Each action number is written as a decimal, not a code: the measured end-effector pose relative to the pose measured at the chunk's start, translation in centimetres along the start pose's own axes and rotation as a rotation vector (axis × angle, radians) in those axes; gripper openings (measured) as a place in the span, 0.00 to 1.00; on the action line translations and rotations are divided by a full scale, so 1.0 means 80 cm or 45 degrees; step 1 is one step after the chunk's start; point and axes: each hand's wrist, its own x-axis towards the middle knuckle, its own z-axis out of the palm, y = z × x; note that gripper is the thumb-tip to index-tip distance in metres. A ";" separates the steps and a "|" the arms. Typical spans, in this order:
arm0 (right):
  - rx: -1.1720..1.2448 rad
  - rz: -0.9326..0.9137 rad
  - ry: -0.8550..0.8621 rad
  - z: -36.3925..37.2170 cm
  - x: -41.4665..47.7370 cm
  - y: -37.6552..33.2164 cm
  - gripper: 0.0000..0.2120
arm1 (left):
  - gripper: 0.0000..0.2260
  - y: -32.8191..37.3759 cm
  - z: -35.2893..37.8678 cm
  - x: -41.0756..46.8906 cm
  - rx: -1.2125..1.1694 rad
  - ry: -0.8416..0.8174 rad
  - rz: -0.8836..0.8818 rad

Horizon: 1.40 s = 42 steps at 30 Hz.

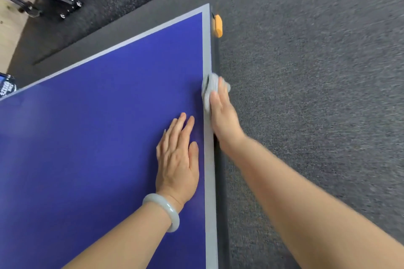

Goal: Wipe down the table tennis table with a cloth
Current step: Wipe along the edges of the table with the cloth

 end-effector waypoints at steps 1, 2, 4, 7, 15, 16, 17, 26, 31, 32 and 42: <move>-0.012 -0.002 -0.008 -0.004 0.035 -0.013 0.24 | 0.23 0.000 0.001 0.001 0.003 -0.002 0.000; -0.026 -0.008 -0.012 -0.007 0.061 -0.022 0.24 | 0.24 0.000 0.001 0.001 0.006 -0.006 0.001; -0.042 -0.037 -0.006 -0.004 0.078 -0.026 0.24 | 0.24 0.000 0.001 0.002 0.018 -0.010 0.007; -0.064 -0.042 -0.015 0.002 0.018 0.002 0.25 | 0.24 0.002 -0.001 0.002 0.033 -0.021 0.002; -0.207 -0.039 -0.026 0.005 -0.035 0.020 0.27 | 0.25 0.002 -0.002 0.004 0.053 -0.027 -0.007; -0.228 -0.044 -0.007 0.006 -0.007 0.009 0.26 | 0.25 0.003 -0.002 0.004 0.056 -0.032 -0.008; -0.243 -0.053 0.008 0.005 0.027 -0.001 0.26 | 0.25 0.003 -0.003 0.004 0.061 -0.037 -0.009; -0.269 0.091 0.116 0.006 0.223 -0.082 0.25 | 0.24 0.005 -0.003 0.004 0.086 -0.052 -0.010; -0.287 0.154 0.058 0.004 0.207 -0.087 0.26 | 0.25 0.007 -0.004 0.004 0.089 -0.051 -0.017; -0.277 0.149 0.048 0.003 0.198 -0.083 0.26 | 0.25 0.008 -0.004 0.004 0.091 -0.050 -0.018; -0.213 0.168 0.062 0.010 0.044 -0.022 0.26 | 0.25 0.011 -0.006 0.002 0.072 -0.024 -0.031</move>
